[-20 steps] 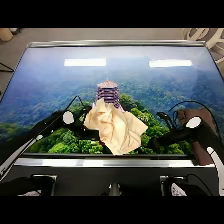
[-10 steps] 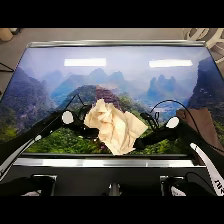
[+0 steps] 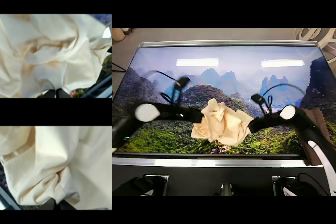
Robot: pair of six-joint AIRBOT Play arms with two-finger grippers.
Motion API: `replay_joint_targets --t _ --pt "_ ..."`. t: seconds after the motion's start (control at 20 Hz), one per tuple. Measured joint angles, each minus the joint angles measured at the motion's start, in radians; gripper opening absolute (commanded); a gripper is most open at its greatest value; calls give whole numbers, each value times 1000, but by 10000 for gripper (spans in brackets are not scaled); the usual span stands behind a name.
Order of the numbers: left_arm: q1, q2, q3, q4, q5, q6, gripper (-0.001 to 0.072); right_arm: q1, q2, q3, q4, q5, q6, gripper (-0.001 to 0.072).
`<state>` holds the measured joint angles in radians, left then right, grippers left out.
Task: Fold the shirts.
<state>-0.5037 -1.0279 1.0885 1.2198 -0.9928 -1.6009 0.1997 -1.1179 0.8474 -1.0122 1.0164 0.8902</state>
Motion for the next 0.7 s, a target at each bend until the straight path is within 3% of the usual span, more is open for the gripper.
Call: replay_joint_targets --t 0.35,0.7 --pt "156 280 477 325 40 -139 26 1 332 578 -523 -13 156 21" --pt "227 433 600 403 125 -233 26 2 512 742 -666 28 283 21"
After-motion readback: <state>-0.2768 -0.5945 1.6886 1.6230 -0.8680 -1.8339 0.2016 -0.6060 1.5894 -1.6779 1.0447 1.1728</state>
